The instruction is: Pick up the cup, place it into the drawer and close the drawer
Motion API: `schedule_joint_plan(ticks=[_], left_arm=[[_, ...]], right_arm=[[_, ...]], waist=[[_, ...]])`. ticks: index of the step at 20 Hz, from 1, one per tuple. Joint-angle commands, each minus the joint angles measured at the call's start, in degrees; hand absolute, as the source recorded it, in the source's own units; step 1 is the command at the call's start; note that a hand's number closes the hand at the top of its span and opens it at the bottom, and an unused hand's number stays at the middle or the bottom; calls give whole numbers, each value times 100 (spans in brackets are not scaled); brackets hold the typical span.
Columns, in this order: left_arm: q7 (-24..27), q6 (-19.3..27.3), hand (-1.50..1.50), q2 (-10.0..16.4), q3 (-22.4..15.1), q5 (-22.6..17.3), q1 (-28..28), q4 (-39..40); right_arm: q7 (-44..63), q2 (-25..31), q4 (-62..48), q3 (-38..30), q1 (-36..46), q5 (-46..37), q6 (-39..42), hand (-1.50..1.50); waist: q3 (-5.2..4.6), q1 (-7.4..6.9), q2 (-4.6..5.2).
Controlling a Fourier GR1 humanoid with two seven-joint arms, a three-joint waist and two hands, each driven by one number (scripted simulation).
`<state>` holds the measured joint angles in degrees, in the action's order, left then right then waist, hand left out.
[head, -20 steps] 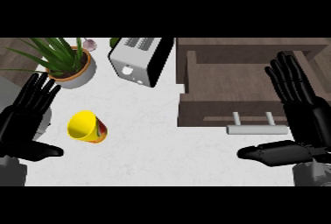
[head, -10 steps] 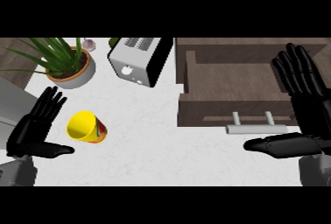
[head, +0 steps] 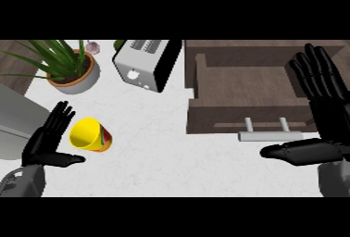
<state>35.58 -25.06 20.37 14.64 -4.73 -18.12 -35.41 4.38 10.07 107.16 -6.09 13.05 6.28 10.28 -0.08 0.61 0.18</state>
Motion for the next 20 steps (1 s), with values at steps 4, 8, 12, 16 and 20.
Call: schedule_joint_plan(ticks=[4, 8, 12, 16, 20], left_arm=[[1522, -44, -150, 231, -24, 587, -554, 1934], [1812, 45, -150, 238, 48, 588, -658, 2250], [2094, 74, -150, 136, 29, 629, -663, 2352], [2482, 513, -150, -272, -129, 816, -552, 2339], [2238, 148, -150, 46, -32, 755, -851, 2545]], right_arm=[[125, 122, -44, -121, 158, 54, 57, -150], [62, 50, -26, -66, 17, 89, 102, -150], [309, 209, 41, -219, 249, 296, 164, -150], [185, 167, -197, -231, 332, 233, 125, -150], [191, 121, -139, -138, 415, 186, 101, -150]], waist=[[-6, 40, 19], [-13, 76, 40], [-20, 121, 48], [-18, 91, 45], [-25, 131, 64]])
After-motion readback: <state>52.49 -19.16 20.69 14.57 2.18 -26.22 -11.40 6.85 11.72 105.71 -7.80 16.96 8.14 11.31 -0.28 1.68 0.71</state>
